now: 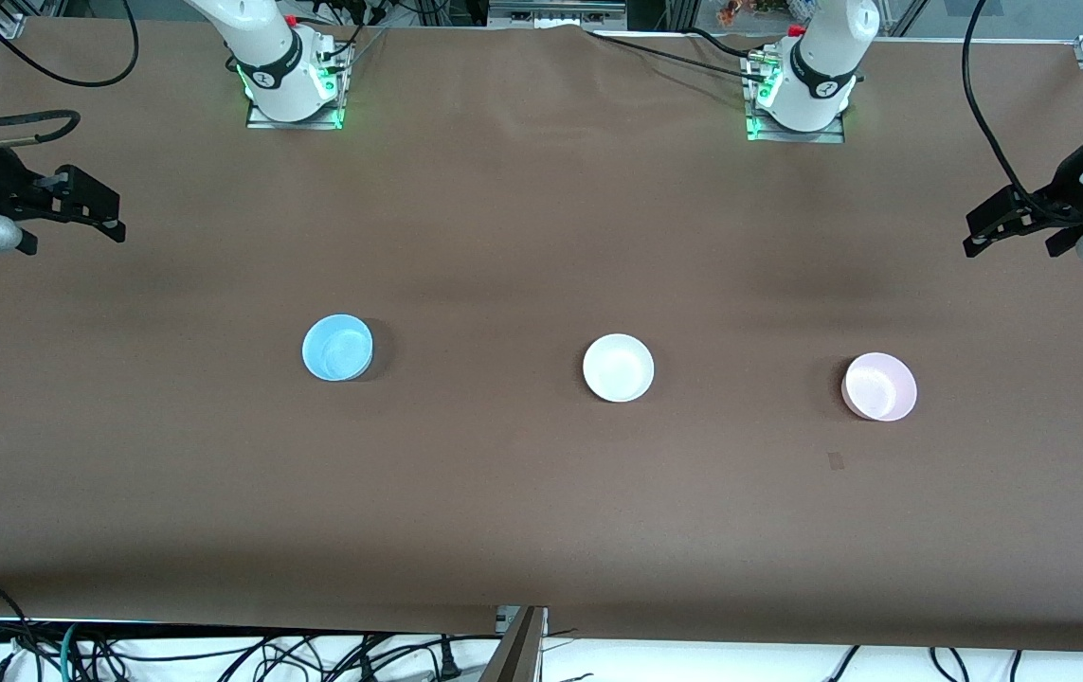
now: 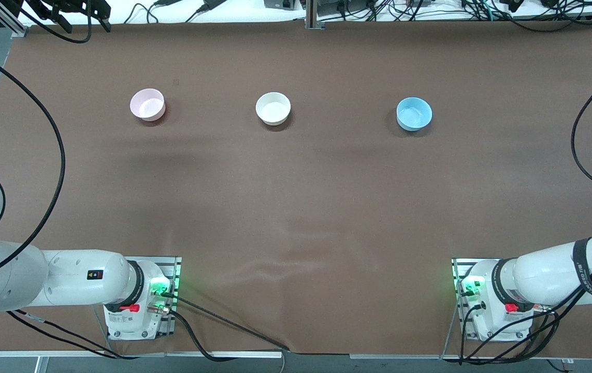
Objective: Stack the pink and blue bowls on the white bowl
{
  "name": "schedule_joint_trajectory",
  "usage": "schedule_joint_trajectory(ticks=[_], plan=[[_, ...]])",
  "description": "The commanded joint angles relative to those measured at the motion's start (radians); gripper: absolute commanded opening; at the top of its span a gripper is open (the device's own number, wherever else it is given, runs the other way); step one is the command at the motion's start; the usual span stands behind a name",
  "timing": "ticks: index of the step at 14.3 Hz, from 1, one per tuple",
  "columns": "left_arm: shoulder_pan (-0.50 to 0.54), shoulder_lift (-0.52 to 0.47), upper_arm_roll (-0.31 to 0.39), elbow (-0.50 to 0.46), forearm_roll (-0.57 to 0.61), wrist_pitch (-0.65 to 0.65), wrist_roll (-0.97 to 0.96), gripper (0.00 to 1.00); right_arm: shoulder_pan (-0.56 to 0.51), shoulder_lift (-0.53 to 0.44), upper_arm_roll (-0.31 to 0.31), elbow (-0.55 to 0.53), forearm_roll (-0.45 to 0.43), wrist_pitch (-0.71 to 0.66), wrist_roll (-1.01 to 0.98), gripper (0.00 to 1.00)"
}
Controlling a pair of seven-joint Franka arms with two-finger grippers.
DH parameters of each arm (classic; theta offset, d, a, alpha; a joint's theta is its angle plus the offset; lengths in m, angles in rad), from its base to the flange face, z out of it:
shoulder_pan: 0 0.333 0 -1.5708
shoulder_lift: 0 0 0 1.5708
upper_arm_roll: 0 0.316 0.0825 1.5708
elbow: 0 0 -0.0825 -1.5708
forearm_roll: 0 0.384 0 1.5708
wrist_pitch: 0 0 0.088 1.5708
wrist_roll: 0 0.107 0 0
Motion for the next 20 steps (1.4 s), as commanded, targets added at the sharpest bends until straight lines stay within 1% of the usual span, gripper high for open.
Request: schedule_joint_trajectory(ticks=[1,16,20], plan=[[0.007,0.015,-0.004,0.029,-0.012,-0.011,0.025,1.0,-0.004,-0.006,0.001,0.007,0.008,-0.012,-0.003,1.0],[0.007,0.021,-0.002,0.029,-0.017,-0.032,0.024,1.0,-0.004,-0.006,0.001,0.007,0.008,-0.012,-0.003,1.0],[0.01,0.05,-0.002,0.03,-0.022,-0.052,0.028,1.0,-0.004,-0.006,0.001,0.005,0.008,-0.012,-0.003,1.0]])
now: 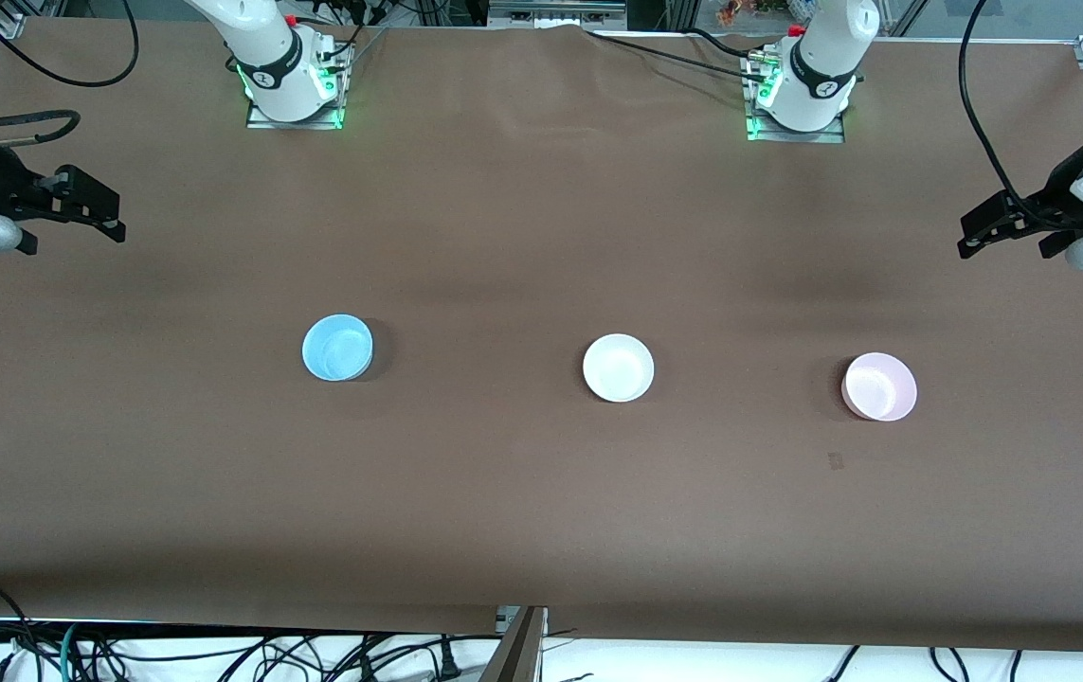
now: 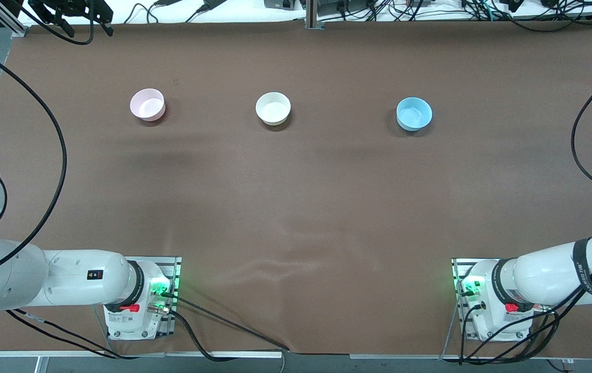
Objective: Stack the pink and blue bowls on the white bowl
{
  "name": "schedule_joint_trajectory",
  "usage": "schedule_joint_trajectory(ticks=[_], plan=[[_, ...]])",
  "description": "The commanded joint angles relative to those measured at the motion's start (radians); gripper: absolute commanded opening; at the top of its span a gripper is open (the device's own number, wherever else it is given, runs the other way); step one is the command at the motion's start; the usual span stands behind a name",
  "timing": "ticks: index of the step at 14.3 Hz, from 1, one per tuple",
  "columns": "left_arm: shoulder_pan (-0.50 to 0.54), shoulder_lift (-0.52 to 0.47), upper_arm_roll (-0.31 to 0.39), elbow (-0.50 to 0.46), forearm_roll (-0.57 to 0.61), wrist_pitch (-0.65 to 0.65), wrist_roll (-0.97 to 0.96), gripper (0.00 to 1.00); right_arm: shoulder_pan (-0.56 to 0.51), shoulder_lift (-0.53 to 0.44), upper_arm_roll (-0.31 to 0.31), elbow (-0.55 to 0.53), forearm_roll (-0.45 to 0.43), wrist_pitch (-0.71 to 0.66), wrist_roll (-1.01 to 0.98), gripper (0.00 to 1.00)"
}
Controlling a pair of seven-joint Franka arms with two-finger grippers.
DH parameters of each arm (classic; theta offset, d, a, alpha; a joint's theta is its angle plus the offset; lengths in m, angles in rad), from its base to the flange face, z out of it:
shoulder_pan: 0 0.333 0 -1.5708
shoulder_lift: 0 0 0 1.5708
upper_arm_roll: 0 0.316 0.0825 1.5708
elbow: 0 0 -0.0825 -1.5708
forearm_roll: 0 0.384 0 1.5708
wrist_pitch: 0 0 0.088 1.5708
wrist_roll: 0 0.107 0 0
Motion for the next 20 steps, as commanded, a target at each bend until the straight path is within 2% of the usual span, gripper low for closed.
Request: schedule_joint_trajectory(ticks=[1,14,16,20], plan=[[0.012,0.033,-0.001,0.041,-0.023,-0.032,0.028,1.0,-0.004,-0.004,0.001,0.007,0.008,-0.012,-0.003,1.0],[0.028,0.076,-0.001,0.046,-0.011,-0.037,0.036,1.0,-0.004,-0.006,0.001,0.005,0.008,-0.012,-0.003,1.0],[0.056,0.125,-0.001,0.047,-0.009,-0.012,0.079,1.0,-0.004,-0.006,0.001,0.005,0.008,-0.012,-0.003,1.0],[0.111,0.299,-0.001,0.044,-0.009,0.21,0.212,1.0,-0.004,-0.004,0.001,0.005,0.01,-0.012,-0.001,1.0]])
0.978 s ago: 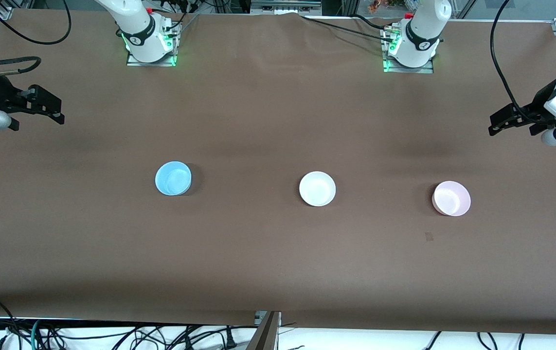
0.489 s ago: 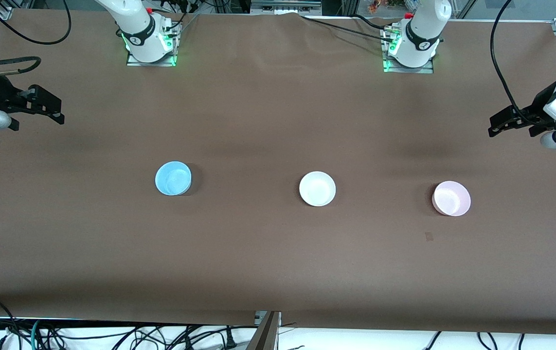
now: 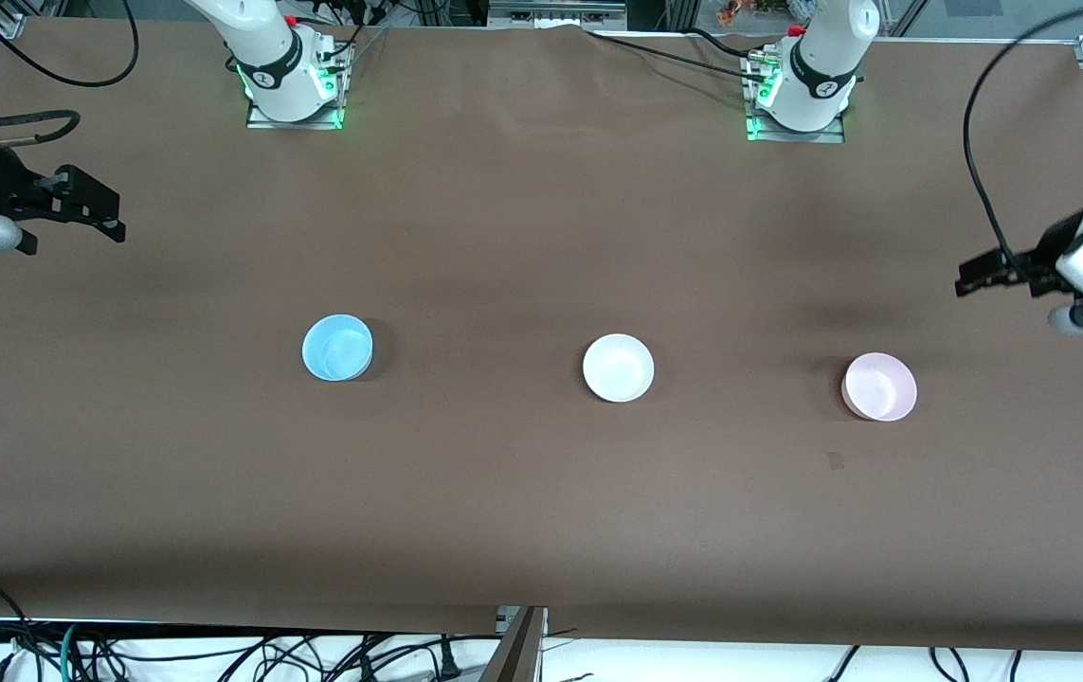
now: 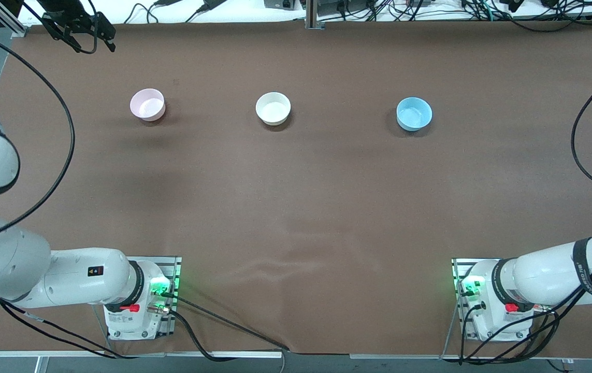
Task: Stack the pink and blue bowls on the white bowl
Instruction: 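Move the left gripper down over the pale pink bowl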
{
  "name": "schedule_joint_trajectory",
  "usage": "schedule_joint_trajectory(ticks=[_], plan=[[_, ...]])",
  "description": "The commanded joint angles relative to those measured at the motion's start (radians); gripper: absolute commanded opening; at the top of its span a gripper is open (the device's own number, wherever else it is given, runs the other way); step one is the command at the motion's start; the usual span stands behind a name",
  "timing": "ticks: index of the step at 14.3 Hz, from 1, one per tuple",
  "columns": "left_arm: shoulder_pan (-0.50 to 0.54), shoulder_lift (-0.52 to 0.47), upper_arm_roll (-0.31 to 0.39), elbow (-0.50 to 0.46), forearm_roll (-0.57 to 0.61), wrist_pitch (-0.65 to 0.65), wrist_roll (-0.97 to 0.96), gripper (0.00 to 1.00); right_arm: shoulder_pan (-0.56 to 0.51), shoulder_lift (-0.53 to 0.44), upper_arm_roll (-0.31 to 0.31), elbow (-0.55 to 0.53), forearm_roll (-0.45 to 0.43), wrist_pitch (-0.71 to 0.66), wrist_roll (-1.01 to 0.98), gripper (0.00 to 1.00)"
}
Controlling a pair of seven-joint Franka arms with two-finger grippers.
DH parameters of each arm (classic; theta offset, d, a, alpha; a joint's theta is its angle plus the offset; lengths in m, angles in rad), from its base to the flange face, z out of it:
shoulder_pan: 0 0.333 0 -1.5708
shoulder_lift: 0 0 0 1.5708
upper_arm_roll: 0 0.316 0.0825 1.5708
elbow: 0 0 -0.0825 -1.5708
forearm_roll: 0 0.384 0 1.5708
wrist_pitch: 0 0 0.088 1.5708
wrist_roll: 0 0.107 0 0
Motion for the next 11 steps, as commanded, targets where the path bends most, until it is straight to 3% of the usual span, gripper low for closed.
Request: schedule_joint_trajectory(ticks=[1,6,11], plan=[[0.033,0.142,-0.001,0.028,-0.009,0.132,0.112,1.0,-0.004,-0.004,0.001,0.005,0.008,-0.012,-0.001,1.0],[0.058,0.319,-0.007,0.016,-0.02,0.289,0.154,1.0,-0.004,-0.004,0.001,0.007,0.008,-0.012,-0.001,1.0],[0.082,0.408,-0.009,0.01,-0.02,0.335,0.321,1.0,-0.004,-0.006,0.001,0.007,0.008,-0.01,-0.001,1.0]])
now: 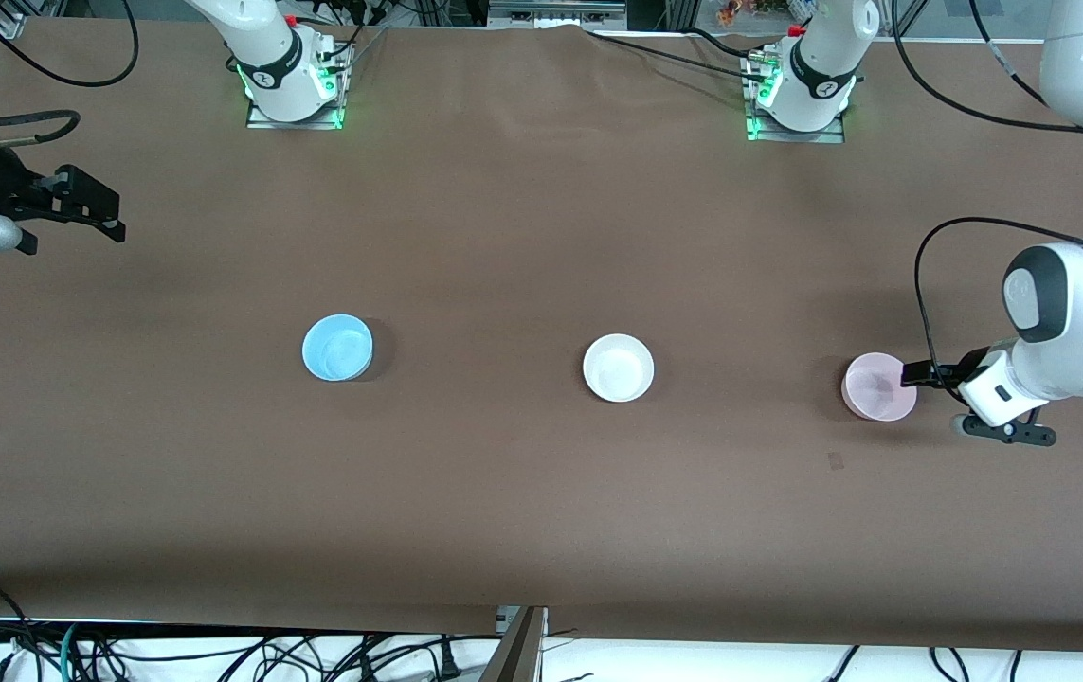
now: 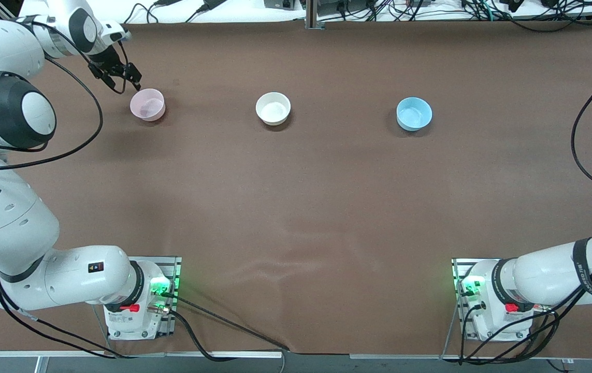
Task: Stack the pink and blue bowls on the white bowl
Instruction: 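Move the left gripper down over the pale pink bowl, then grasp the pink bowl rim with the left gripper and carry it toward the white bowl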
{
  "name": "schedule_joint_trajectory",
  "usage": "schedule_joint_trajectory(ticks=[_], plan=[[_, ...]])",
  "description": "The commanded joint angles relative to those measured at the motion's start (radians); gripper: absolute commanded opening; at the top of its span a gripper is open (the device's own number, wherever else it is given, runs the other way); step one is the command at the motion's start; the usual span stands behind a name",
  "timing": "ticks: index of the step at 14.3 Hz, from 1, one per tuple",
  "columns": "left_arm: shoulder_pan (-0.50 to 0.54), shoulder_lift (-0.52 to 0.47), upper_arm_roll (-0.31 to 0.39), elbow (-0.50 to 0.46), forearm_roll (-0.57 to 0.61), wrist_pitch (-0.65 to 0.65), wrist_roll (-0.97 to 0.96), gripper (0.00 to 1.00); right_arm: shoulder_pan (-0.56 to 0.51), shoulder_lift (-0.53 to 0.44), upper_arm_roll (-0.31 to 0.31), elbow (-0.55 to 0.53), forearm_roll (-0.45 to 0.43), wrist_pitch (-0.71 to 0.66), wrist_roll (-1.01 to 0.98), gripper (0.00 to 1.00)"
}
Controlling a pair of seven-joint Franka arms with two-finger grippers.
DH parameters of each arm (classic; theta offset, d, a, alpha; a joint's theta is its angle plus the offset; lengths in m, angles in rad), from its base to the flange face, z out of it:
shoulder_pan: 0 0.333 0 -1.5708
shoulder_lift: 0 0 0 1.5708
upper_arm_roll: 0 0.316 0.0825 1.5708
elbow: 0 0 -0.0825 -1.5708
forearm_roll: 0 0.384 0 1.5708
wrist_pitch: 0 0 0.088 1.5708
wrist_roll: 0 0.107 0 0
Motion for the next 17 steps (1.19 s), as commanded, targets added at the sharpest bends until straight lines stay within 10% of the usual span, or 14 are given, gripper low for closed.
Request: schedule_joint_trajectory(ticks=[1,5,9,11,17], plan=[[0.018,0.04,-0.004,0.011,-0.019,0.02,0.149,1.0,-0.004,-0.006,0.001,0.007,0.008,-0.012,-0.001,1.0],[0.015,0.084,-0.006,0.014,-0.016,0.066,0.238,0.99,-0.004,-0.006,0.001,0.005,0.008,-0.012,0.0,1.0],[0.027,0.129,-0.006,0.014,-0.019,0.094,0.333,0.24,-0.004,-0.006,0.001,0.007,0.008,-0.012,-0.001,1.0],[0.033,0.132,-0.004,0.017,-0.019,0.095,0.349,0.02,-0.004,-0.004,0.001,0.007,0.008,-0.012,-0.001,1.0],[0.027,0.13,-0.006,0.02,-0.016,0.092,0.349,0.0,-0.003,-0.004,0.003,0.005,0.008,-0.012,0.005,1.0]])
